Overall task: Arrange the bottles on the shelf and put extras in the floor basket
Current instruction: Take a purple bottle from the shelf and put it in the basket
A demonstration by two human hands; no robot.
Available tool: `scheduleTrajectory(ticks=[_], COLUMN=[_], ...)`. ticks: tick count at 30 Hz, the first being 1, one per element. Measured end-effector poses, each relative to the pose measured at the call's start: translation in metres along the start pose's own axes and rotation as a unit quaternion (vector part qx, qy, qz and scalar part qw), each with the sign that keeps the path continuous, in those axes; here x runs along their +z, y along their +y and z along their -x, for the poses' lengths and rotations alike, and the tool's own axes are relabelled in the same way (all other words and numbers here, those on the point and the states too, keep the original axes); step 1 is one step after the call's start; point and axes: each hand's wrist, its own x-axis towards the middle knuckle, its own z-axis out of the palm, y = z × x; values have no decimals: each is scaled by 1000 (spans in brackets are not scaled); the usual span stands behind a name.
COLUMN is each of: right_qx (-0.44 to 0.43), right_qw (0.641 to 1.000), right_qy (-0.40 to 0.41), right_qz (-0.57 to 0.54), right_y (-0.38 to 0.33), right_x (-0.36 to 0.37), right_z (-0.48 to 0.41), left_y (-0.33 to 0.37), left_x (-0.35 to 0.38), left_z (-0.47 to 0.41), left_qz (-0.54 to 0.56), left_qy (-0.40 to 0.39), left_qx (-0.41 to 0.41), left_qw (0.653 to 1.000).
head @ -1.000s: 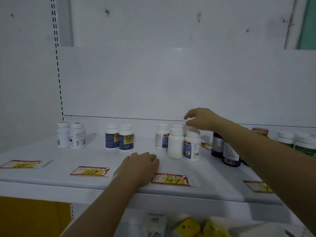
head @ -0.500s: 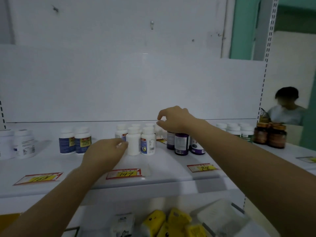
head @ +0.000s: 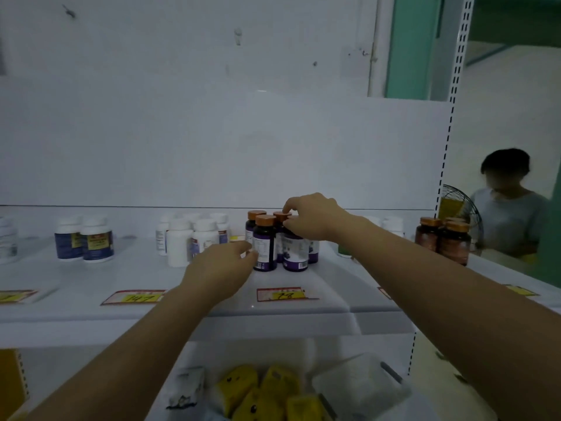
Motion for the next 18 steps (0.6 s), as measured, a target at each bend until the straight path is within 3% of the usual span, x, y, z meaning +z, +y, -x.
scheduleTrajectory(ticks=[9,18], right_qx=[-56,-23], right_qw=[998,998], right_qy=[37,45], right_qz=[-14,26], right_y=[15,-22], right_x=[22,32], right_z=[-13,-32], left_y=[20,11], left_x=[29,36], left_z=[14,13], left_qz=[-4,-27], left_qy=[-15,-20], left_qx=[-27,-13], left_qw=[1000,999])
